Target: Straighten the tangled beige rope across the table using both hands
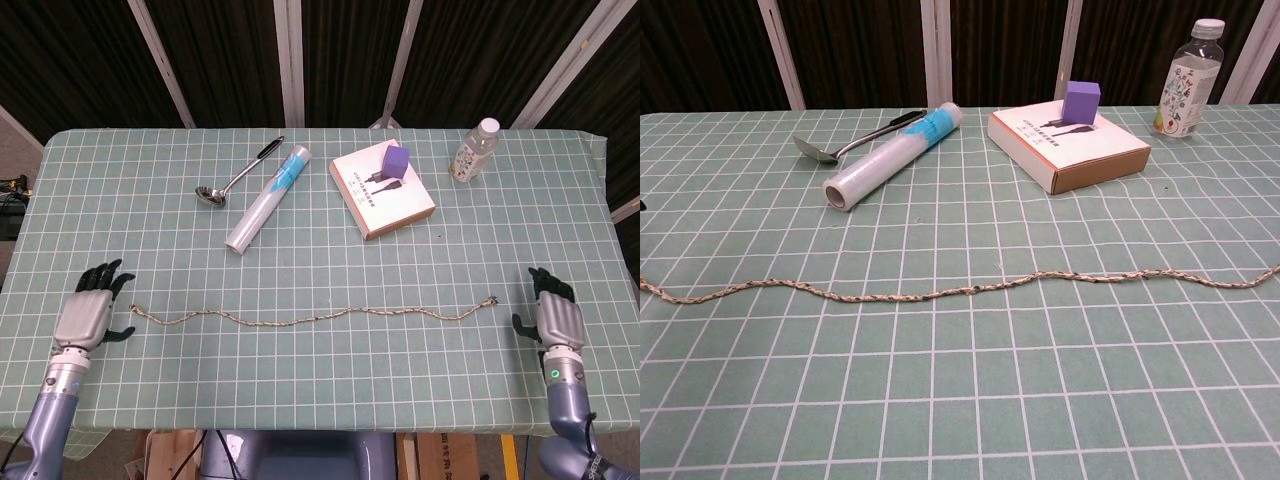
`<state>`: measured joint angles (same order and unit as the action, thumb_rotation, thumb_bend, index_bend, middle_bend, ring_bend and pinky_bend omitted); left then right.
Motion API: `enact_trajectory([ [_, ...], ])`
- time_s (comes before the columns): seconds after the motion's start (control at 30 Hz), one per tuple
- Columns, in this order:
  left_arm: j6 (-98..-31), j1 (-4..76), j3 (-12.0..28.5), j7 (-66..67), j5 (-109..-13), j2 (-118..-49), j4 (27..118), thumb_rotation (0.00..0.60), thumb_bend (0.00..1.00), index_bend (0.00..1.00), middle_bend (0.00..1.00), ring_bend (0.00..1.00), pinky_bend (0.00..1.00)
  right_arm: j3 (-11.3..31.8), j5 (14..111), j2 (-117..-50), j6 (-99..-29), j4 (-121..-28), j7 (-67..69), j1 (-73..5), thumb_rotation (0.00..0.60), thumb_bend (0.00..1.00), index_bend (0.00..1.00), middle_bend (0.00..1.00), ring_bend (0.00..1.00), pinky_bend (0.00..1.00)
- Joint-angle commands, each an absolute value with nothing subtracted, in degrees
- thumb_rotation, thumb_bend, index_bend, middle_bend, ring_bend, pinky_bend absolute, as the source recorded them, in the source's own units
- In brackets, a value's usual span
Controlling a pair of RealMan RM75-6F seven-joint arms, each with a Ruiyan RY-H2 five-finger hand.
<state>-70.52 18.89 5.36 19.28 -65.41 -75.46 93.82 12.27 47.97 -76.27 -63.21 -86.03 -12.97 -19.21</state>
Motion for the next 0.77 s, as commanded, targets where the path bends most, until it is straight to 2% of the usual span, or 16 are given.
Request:
enact_trajectory([
  [0.03, -71.99, 17.65, 5.41, 17.52, -66.06, -72.91, 96.50, 0.600, 0.18, 0.17, 0.00, 0.00, 0.00, 12.67, 48.13, -74.61, -64.46, -88.37, -12.45, -18.42, 0.600, 0.38, 0.00, 0.00, 0.00, 0.00],
  [0.17, -75.31, 15.21, 5.08, 13.18, -68.74, -69.78, 99.91, 0.600, 0.17, 0.16, 0.00, 0.00, 0.00, 12.75, 51.68, -72.38, -67.01, -91.72, -9.99, -16.97, 0.600, 0.37, 0.00, 0.00, 0.00, 0.00],
  [0.33, -81.57, 10.84, 2.09, 7.63, -77.03, -65.36, 101.89, 0.600, 0.17, 0.14, 0.00, 0.00, 0.00, 9.82, 64.02, -69.30, -73.21, -94.66, -4.85, -13.37, 0.600, 0.37, 0.00, 0.00, 0.00, 0.00],
  [0.5, -88.26, 6.59, -1.42, 4.94, -85.16, -63.34, 98.51, 0.600, 0.16, 0.08, 0.00, 0.00, 0.00, 4.97, 76.18, -66.40, -79.81, -94.12, -2.86, -9.68, 0.600, 0.37, 0.00, 0.00, 0.00, 0.00],
  [0.63, -92.00, 3.86, -3.42, 3.73, -88.89, -62.72, 95.34, 0.600, 0.15, 0.07, 0.00, 0.00, 0.00, 2.02, 82.25, -64.12, -83.48, -93.14, -2.15, -7.32, 0.600, 0.37, 0.00, 0.00, 0.00, 0.00],
  [0.77, -94.50, 1.86, -4.13, 1.96, -90.11, -62.19, 94.14, 0.600, 0.15, 0.06, 0.00, 0.00, 0.00, 0.96, 85.48, -62.59, -86.93, -92.52, -1.02, -5.48, 0.600, 0.37, 0.00, 0.00, 0.00, 0.00],
])
